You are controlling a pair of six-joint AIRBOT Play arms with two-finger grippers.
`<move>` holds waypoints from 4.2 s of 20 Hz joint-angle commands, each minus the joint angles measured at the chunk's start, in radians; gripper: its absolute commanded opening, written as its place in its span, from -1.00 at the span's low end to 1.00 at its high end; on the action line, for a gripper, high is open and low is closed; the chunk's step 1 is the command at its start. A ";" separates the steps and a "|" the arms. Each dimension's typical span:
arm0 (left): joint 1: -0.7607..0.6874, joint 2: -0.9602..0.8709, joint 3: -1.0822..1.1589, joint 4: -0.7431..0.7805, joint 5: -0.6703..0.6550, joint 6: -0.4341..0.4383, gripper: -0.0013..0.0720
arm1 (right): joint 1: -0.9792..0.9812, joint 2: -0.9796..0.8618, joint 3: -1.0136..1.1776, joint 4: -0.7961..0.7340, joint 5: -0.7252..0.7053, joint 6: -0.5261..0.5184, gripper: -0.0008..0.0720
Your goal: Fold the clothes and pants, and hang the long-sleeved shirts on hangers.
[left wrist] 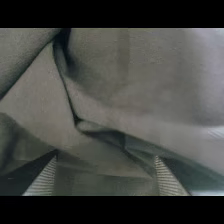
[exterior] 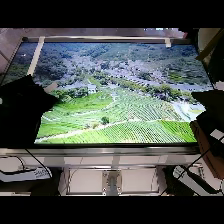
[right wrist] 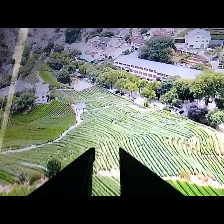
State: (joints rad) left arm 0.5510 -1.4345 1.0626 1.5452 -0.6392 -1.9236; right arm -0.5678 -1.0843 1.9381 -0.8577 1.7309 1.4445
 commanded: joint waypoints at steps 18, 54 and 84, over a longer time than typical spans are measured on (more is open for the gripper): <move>-0.653 0.683 0.156 -0.283 -0.126 0.204 -0.95 | 0.001 -0.014 0.000 -0.124 -0.052 -0.078 -0.45; -0.504 0.156 -0.112 -0.252 -0.117 0.145 0.96 | 0.322 -0.252 -1.071 -0.067 -0.580 -0.233 0.55; -0.312 0.246 0.327 0.070 -0.154 0.377 -0.95 | 0.337 0.056 -0.508 -0.362 -0.441 -0.113 -0.91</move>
State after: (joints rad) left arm 0.2253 -1.1812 1.3827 1.5898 -0.8661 -1.5303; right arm -0.2302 -1.0641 1.3903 -1.1286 1.3277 1.2575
